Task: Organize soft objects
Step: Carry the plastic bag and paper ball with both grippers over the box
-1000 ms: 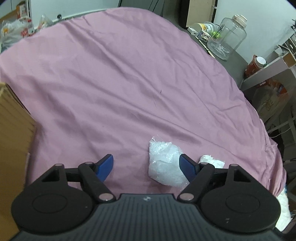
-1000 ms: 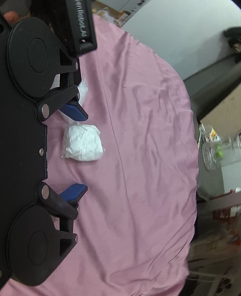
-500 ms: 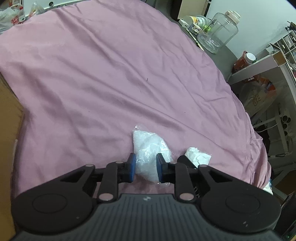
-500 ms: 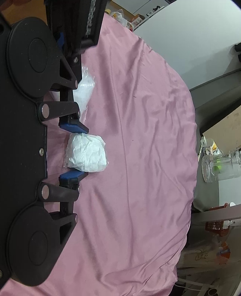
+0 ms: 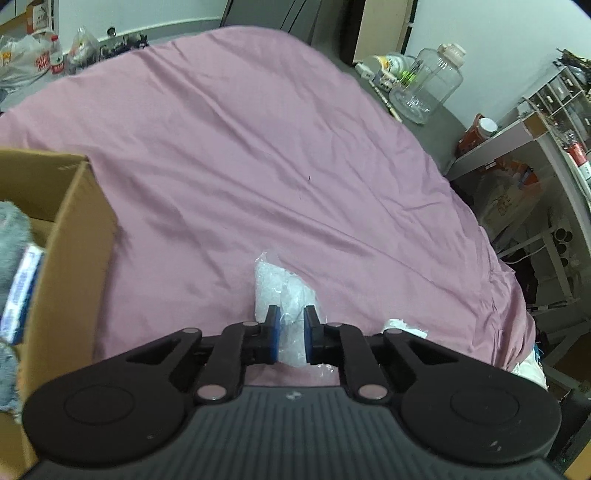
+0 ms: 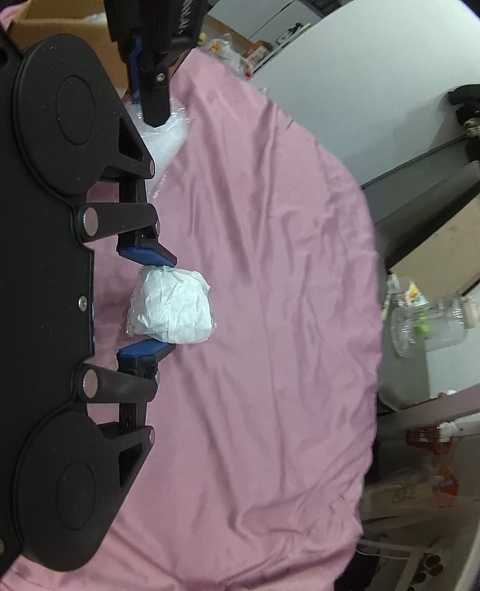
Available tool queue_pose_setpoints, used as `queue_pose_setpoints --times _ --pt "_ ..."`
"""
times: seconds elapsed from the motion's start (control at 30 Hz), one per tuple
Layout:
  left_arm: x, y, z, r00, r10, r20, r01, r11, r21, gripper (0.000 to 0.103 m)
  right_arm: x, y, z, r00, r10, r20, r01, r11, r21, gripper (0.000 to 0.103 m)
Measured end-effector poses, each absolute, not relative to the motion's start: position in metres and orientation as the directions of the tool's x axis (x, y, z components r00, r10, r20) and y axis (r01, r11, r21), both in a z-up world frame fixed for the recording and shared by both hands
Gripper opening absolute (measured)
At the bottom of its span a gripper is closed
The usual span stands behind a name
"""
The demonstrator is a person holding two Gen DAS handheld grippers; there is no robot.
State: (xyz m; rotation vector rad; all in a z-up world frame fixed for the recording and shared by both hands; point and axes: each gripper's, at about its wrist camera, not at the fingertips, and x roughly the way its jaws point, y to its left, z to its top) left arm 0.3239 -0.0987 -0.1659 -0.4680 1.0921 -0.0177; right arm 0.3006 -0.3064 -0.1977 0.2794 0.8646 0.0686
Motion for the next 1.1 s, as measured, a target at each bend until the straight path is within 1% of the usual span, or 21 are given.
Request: queue_pose_setpoints --times 0.13,0.23,0.47,1.1 --pt "0.309 -0.09 -0.155 0.487 -0.233 -0.842 -0.21 0.904 -0.372 0.011 0.281 -0.305 -0.183 0.679 0.186 -0.71 0.039 0.957 0.289 0.041" --pt "0.298 -0.086 -0.147 0.501 -0.224 -0.836 -0.199 0.91 -0.363 0.011 0.269 -0.305 -0.171 0.693 0.223 -0.686 0.028 0.942 0.335 0.041" --pt "0.273 -0.071 -0.129 0.534 -0.205 -0.821 -0.192 0.916 -0.353 0.011 0.25 -0.298 -0.14 0.736 0.227 -0.638 0.005 0.94 0.341 0.041" --pt "0.223 -0.023 -0.087 0.626 -0.182 -0.759 -0.18 0.912 -0.368 0.011 0.215 -0.252 -0.094 0.765 0.263 -0.588 -0.064 0.939 0.337 0.041"
